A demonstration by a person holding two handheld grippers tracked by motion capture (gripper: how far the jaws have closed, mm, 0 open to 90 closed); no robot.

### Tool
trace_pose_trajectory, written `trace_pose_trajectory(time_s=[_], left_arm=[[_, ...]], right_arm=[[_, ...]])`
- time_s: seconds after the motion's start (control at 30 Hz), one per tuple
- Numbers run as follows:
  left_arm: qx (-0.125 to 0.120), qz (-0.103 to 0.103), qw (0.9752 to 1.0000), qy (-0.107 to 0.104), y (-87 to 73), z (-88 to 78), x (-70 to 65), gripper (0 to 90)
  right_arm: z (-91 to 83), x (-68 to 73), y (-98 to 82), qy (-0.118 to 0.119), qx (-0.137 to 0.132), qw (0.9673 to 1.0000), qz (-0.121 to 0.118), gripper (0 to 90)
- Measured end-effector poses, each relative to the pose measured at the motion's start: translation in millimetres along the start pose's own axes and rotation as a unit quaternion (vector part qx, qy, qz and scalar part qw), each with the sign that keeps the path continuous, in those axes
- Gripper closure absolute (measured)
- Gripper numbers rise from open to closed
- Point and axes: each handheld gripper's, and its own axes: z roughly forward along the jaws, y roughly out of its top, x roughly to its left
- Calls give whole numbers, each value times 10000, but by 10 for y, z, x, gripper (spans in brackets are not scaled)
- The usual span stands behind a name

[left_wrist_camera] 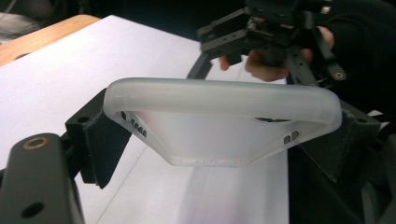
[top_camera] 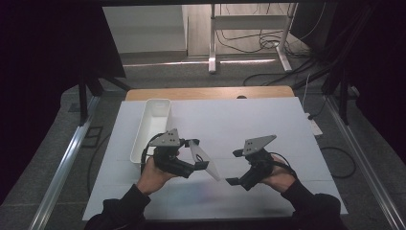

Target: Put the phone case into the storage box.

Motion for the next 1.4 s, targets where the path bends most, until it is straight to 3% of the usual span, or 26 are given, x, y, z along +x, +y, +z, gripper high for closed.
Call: trace_pose_trajectory(time_s=[0.4, 0.63, 0.9, 1.17, 1.4], left_arm=[[198, -129, 9976, 650, 34, -42, 81, 168], [292, -248, 9950, 920, 48, -54, 136, 167], [336, -302, 9915, 1218, 85, -88, 205, 168], [337, -496, 9873, 1468, 104, -153, 324, 168], [377, -609, 9832, 1680, 136, -171, 409, 168]], right_arm=[[-140, 1, -86, -554, 72, 9984, -60, 0], [-242, -16, -185, -951, 52, 9953, 151, 0], [-336, -31, -255, -1164, 15, 9927, 330, 0], [-456, -31, -369, -1461, 39, 9879, 513, 0], [-527, -18, -477, -1860, 167, 9811, 499, 0]])
